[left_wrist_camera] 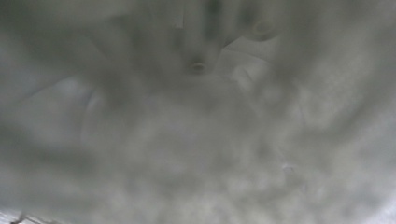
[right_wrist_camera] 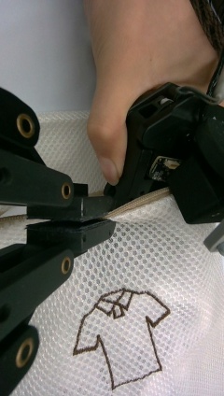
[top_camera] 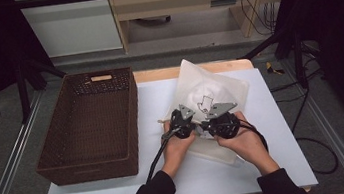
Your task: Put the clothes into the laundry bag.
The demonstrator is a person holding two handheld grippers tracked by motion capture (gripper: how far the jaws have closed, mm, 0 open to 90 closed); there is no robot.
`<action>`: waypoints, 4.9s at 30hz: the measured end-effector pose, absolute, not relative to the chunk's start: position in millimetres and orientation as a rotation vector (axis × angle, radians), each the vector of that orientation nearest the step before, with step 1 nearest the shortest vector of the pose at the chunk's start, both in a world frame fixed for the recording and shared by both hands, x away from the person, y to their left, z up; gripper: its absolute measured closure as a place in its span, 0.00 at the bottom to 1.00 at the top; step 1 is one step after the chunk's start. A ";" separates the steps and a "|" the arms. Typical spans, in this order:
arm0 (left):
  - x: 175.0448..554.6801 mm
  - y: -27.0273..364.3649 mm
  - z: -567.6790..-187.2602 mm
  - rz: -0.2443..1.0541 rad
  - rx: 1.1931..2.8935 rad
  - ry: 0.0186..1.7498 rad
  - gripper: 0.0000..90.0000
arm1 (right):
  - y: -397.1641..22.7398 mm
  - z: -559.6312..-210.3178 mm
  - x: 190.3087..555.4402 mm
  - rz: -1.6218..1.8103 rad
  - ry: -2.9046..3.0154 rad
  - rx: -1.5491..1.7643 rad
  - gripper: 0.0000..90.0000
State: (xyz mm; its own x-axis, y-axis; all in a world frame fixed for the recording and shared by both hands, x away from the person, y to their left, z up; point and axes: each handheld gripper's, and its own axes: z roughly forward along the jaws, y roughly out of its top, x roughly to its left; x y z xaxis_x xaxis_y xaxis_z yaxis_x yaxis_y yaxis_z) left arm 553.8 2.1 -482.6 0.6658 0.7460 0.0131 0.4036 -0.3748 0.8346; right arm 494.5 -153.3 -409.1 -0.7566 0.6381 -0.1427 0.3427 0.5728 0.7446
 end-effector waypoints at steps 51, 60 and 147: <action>569.6 -12.1 -481.3 0.543 2.001 0.920 1.00 | -155.5 -412.1 492.5 1.021 2.413 0.805 0.98; 571.3 -15.1 -481.2 0.567 1.992 0.933 1.00 | -156.7 -411.8 492.5 1.025 2.407 0.817 0.98; 499.0 68.9 -476.3 0.774 2.026 1.084 0.41 | -162.4 -425.5 487.5 0.989 2.395 0.813 0.98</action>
State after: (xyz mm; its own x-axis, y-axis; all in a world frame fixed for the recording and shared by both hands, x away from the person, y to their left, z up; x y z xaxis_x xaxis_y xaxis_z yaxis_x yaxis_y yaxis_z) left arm 499.0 68.9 -476.3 0.4708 0.8650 0.1738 0.4454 -0.4031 0.7994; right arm 487.5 -162.4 -425.5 -0.7396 0.6546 -0.1562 0.3538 0.5757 0.7371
